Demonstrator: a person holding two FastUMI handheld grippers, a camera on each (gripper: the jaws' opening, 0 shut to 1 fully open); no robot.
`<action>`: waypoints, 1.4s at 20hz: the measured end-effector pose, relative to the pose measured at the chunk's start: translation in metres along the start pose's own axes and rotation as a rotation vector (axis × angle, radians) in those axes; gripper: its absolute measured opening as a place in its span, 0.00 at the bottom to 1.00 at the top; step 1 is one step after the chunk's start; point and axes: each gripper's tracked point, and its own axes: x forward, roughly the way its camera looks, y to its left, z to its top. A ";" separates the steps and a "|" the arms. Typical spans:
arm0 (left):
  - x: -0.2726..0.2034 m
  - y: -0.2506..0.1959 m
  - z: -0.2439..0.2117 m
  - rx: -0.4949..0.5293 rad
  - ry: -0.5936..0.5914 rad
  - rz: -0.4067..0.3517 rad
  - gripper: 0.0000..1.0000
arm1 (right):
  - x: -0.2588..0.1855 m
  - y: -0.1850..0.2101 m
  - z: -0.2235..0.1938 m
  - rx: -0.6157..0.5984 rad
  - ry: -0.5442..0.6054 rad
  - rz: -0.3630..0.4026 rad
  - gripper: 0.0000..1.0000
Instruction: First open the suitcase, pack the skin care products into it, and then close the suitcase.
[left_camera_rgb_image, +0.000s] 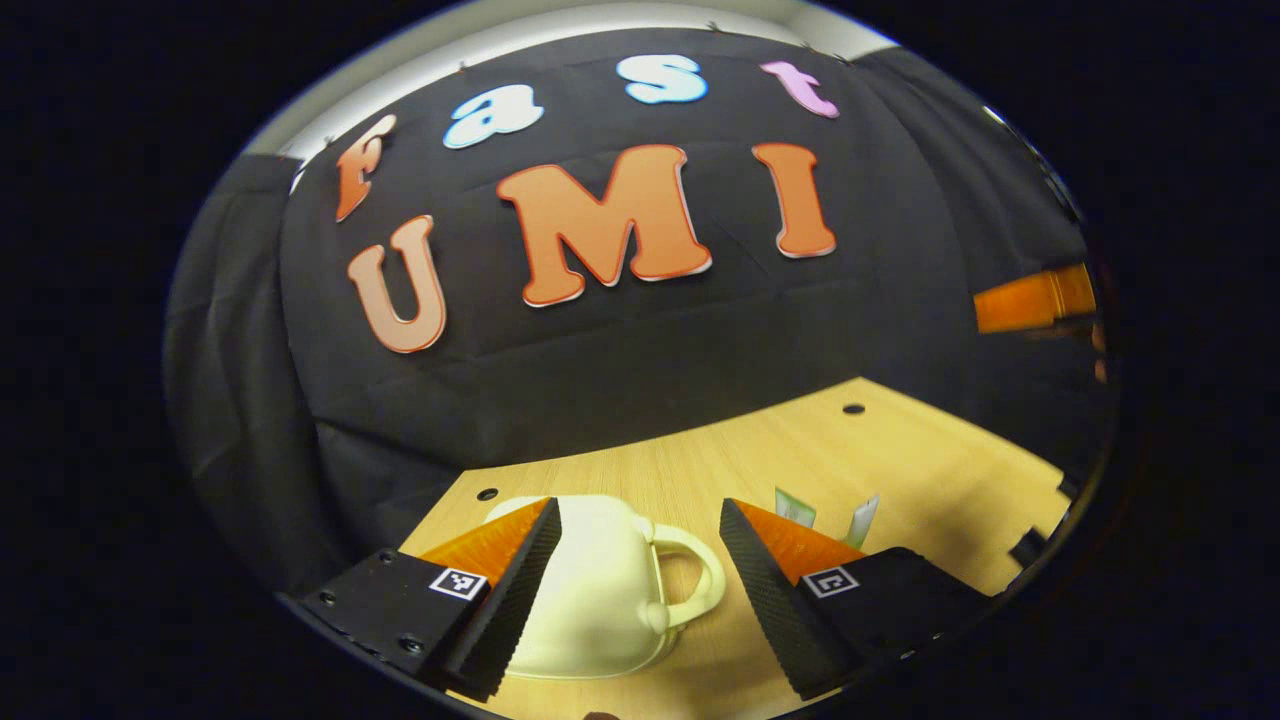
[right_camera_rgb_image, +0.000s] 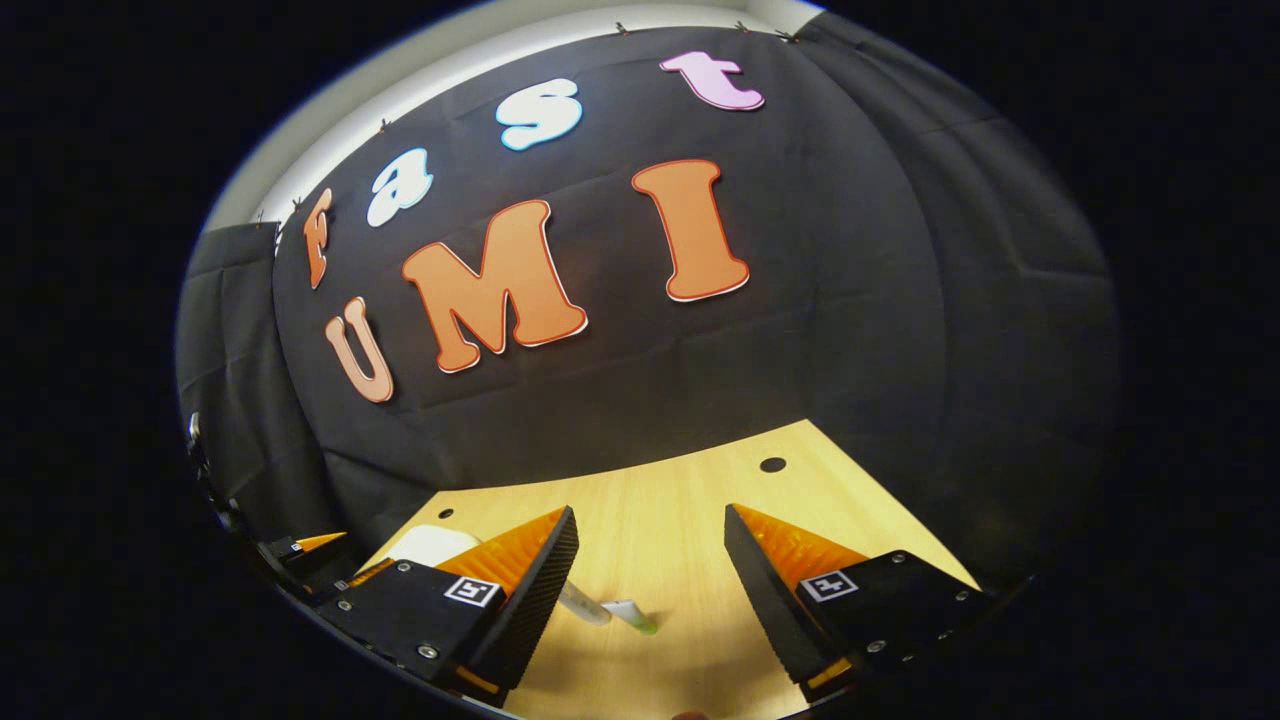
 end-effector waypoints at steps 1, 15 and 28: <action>0.002 -0.008 -0.012 0.050 0.021 -0.017 0.98 | -0.002 -0.004 -0.002 -0.015 0.005 -0.006 0.93; 0.046 -0.067 -0.129 0.765 0.242 -0.169 0.98 | -0.026 -0.086 -0.016 -0.001 0.049 -0.146 0.94; 0.090 -0.068 -0.145 0.919 0.352 -0.096 0.61 | -0.015 -0.089 -0.021 -0.001 0.093 -0.122 0.93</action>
